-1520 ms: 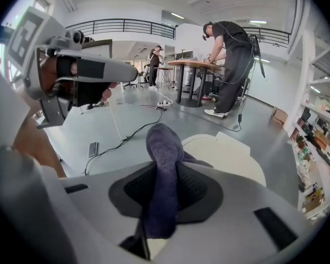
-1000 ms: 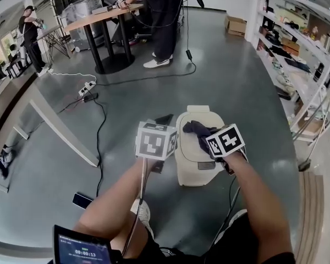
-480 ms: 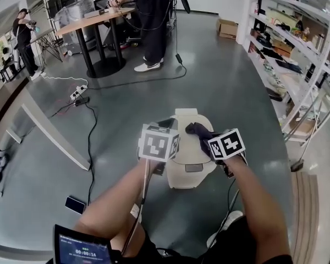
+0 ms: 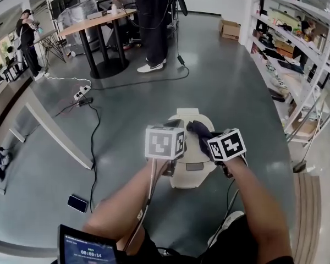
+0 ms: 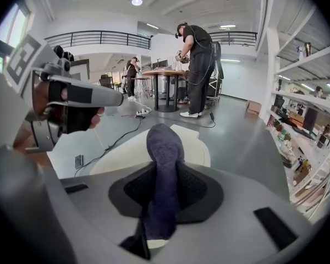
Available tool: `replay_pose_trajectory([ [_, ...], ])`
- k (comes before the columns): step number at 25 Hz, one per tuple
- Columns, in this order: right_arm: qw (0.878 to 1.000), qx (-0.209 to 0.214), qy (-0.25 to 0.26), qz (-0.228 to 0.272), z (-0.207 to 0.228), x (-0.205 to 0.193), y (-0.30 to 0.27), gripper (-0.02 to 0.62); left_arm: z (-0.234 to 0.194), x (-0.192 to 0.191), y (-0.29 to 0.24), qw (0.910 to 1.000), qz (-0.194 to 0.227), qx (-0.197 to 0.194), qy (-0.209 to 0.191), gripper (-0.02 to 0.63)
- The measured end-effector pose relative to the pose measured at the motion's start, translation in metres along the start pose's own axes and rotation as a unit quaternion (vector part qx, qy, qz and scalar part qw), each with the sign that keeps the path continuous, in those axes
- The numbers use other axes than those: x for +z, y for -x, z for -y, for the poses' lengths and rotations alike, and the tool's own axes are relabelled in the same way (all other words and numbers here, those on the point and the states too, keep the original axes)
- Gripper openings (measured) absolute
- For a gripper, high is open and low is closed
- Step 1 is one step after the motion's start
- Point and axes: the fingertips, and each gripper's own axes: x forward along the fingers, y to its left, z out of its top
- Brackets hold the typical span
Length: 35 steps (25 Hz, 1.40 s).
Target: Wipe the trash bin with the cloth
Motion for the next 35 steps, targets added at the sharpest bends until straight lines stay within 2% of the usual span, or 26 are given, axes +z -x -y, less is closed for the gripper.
replay_pose_trajectory([
  [6,0.998,0.043,-0.033,0.029,-0.051,0.02,0.005,0.087,0.0,-0.009,0.032,0.9988,0.01,0.019,-0.045,-0.003],
  [16,0.996,0.091,0.002,0.006,-0.141,0.019,-0.014,0.088,-0.041,-0.007,0.075,0.9979,0.03,0.053,-0.02,-0.003],
  [24,0.995,0.086,0.039,-0.031,-0.156,0.003,-0.022,0.087,-0.058,-0.004,0.088,0.9974,0.035,0.064,0.005,-0.003],
  [29,0.995,0.082,0.041,-0.034,-0.149,-0.007,-0.02,0.089,-0.065,0.005,0.089,0.9962,0.051,0.068,0.017,-0.003],
  [35,0.996,0.076,0.032,-0.036,-0.136,-0.02,-0.006,0.089,-0.046,0.005,0.082,0.9974,0.051,0.048,0.014,-0.003],
])
